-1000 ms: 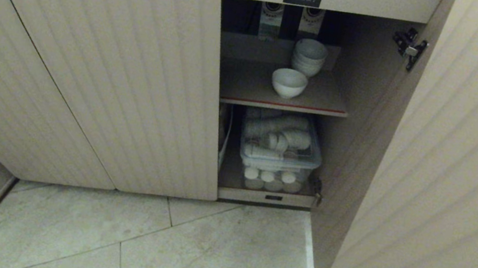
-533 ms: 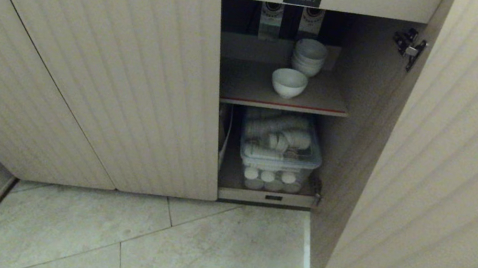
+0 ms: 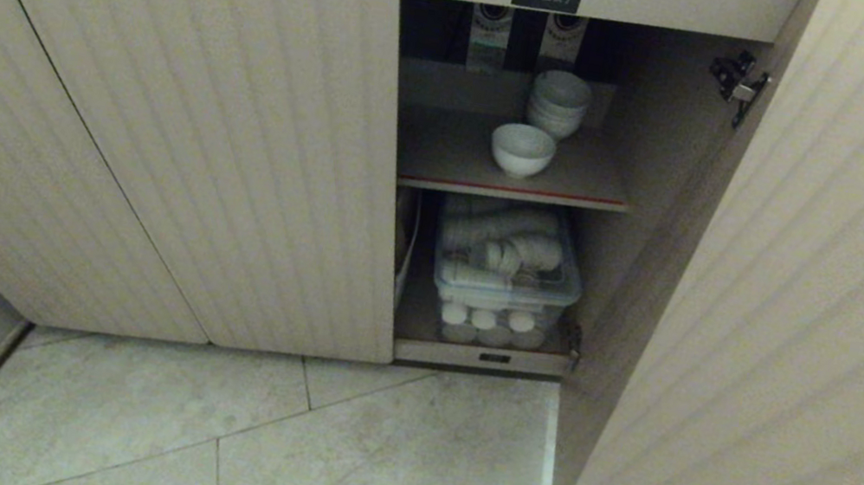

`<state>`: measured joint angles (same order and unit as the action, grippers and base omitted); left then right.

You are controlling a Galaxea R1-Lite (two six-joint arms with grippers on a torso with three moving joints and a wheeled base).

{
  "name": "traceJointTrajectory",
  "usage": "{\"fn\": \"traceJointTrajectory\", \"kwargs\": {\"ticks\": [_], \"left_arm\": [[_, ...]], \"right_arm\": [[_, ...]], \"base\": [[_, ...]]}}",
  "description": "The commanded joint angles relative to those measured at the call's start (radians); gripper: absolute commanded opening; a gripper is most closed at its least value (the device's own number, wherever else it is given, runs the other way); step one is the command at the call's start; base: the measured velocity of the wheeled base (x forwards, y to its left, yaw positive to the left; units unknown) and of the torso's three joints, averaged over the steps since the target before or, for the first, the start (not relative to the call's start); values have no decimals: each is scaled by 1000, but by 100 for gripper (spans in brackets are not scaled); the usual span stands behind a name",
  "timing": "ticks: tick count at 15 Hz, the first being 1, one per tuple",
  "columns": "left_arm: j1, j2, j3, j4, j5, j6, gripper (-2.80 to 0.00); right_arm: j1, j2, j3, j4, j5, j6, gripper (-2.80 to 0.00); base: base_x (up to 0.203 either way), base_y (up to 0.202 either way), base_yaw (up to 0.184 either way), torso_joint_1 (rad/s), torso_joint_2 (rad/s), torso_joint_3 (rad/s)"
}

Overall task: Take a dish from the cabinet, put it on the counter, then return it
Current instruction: Close the cabinet door

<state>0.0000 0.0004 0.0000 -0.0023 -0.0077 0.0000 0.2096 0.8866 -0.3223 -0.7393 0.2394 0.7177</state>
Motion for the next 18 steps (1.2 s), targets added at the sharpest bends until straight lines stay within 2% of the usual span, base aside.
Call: {"fn": "traceJointTrajectory", "kwargs": {"ticks": [1, 6, 11, 18], "left_arm": [[0, 0, 0, -1, 0, 0, -280], [0, 0, 0, -1, 0, 0, -280], [0, 0, 0, -1, 0, 0, -280], [0, 0, 0, -1, 0, 0, -280]], "right_arm": [[33, 62, -1, -46, 0, 7, -280], [83, 154, -36, -145, 0, 16, -280], [86, 247, -54, -258, -6, 13, -280], [85, 313, -79, -314, -12, 3, -280]], "base": [[0, 0, 0, 0, 0, 0], [0, 0, 0, 0, 0, 0], [0, 0, 0, 0, 0, 0], [0, 0, 0, 0, 0, 0]]}}
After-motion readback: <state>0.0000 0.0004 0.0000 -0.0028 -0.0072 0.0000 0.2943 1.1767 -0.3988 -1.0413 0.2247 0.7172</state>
